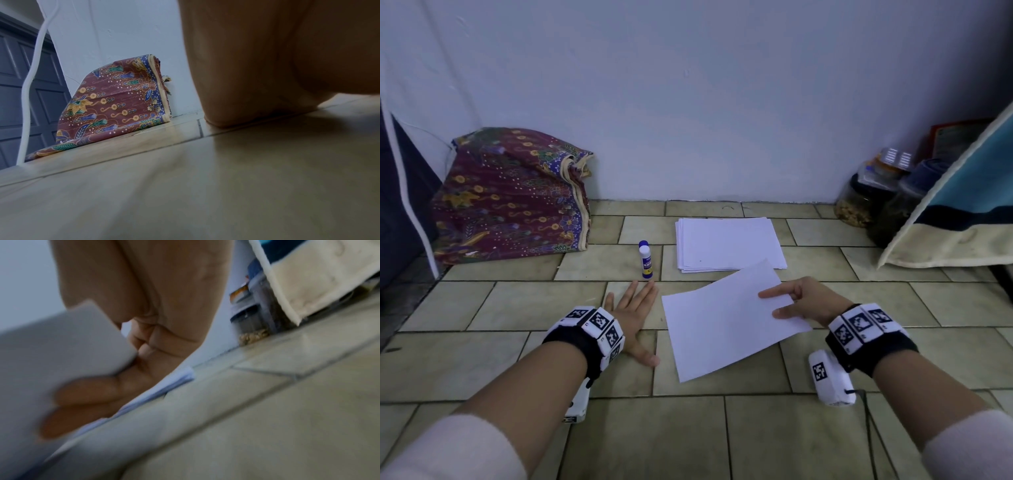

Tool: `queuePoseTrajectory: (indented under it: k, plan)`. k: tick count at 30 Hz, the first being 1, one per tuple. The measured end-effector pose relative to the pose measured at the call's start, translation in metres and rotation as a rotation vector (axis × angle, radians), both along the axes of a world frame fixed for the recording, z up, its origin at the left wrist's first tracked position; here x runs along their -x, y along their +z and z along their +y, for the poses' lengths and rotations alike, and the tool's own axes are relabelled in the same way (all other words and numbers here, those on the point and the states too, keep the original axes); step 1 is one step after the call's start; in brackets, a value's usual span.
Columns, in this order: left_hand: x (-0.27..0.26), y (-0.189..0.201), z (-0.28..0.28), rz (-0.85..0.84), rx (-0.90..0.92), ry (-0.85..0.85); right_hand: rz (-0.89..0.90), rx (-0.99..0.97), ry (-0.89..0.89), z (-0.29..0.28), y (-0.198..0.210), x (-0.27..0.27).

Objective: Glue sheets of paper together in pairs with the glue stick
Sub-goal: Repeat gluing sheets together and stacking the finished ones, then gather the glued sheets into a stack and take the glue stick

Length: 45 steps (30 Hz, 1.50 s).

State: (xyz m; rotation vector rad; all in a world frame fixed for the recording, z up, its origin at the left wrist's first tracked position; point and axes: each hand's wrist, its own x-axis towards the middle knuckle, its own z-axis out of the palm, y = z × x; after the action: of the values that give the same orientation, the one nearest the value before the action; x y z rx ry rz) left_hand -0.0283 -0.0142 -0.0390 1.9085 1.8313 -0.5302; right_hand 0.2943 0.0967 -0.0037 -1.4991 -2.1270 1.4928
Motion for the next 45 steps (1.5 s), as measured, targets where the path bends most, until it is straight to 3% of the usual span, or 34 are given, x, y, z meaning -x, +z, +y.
queuePoseTrajectory:
  k: [3, 10, 17, 25, 31, 37, 45]
  plan:
    - [-0.001, 0.000, -0.001, 0.024, -0.007, 0.000, 0.102, -0.024, -0.014, 0.007, 0.018, -0.010]
    - [-0.002, -0.001, -0.002, 0.064, -0.041, -0.009, 0.206, -0.257, -0.315, 0.062, 0.029, 0.010]
    - [0.001, -0.003, 0.002, 0.021, -0.014, -0.001, -0.123, -0.360, -0.385, 0.104, 0.018, 0.054]
    - [0.005, -0.007, 0.003, -0.040, -0.001, 0.030, -0.460, -0.372, -0.154, 0.124, -0.012, 0.064]
    - [0.009, -0.008, 0.005, -0.095, 0.019, 0.015, -0.673, -0.448, -0.101, 0.130, -0.021, 0.070]
    - [0.010, -0.008, 0.005, -0.133, 0.007, 0.008, -0.444, -0.354, -0.211, 0.135, -0.015, 0.069]
    - [0.009, -0.006, 0.004, -0.137, 0.010, 0.005, -0.384, -0.269, -0.286, 0.133, -0.007, 0.069]
